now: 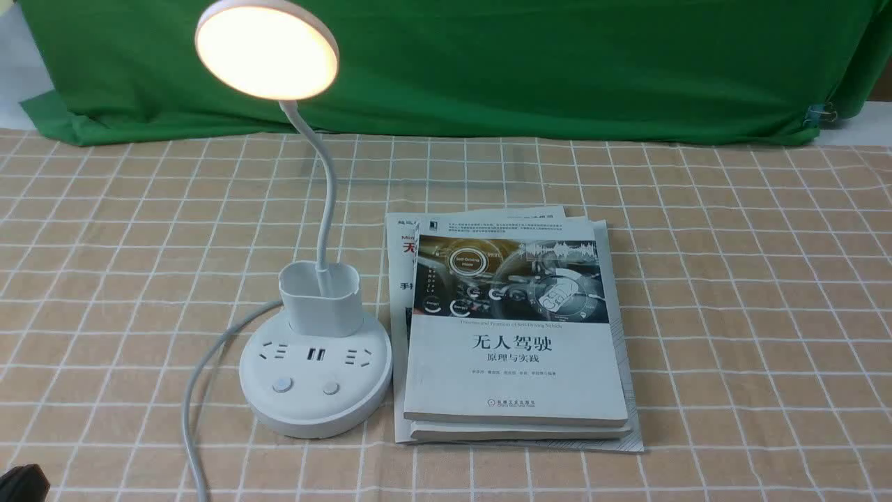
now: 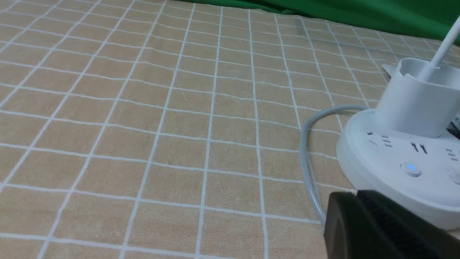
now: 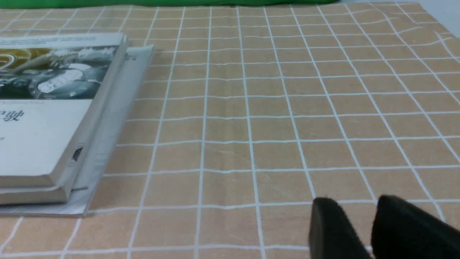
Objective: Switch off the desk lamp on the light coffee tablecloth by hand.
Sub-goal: 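Press the power button on the round power strip under the lamp with the left gripper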
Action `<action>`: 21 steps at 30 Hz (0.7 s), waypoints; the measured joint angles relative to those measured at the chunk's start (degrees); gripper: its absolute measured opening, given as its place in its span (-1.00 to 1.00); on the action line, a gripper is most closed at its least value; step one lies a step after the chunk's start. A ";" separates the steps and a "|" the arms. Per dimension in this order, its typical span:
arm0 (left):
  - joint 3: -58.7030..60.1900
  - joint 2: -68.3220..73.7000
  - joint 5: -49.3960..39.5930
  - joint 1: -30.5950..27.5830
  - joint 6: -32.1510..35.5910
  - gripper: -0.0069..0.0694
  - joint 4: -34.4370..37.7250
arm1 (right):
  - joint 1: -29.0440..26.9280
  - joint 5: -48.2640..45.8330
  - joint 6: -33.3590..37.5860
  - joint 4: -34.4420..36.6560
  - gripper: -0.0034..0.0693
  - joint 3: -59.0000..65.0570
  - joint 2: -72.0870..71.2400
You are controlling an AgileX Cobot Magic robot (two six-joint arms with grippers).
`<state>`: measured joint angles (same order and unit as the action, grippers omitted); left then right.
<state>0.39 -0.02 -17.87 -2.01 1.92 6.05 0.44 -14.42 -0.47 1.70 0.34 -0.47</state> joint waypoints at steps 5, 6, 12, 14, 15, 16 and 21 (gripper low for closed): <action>0.00 0.00 1.19 0.00 0.21 -0.82 0.15 | 0.00 0.00 0.00 0.00 -0.24 0.00 0.00; 0.00 0.00 1.28 0.00 0.21 -0.82 0.38 | 0.00 0.00 0.00 0.00 -0.24 0.00 0.00; 0.00 0.00 6.11 0.00 -2.92 -0.82 13.33 | 0.00 0.00 0.00 0.00 -0.24 0.00 0.00; 0.00 0.00 10.03 0.00 -4.98 -0.82 22.09 | 0.00 0.00 0.00 0.00 -0.24 0.00 0.00; 0.00 0.00 11.61 0.00 -5.75 -0.82 26.23 | 0.00 0.00 0.00 0.00 -0.24 0.00 0.00; 0.00 0.00 12.67 0.00 -5.90 -0.82 28.91 | 0.00 0.00 0.00 0.00 -0.24 0.00 0.00; 0.00 0.00 16.96 0.00 -6.10 -0.82 33.22 | 0.00 0.00 0.00 0.00 -0.24 0.00 0.00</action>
<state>0.39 -0.02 -0.91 -2.01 -4.18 39.28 0.44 -14.42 -0.47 1.70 0.34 -0.47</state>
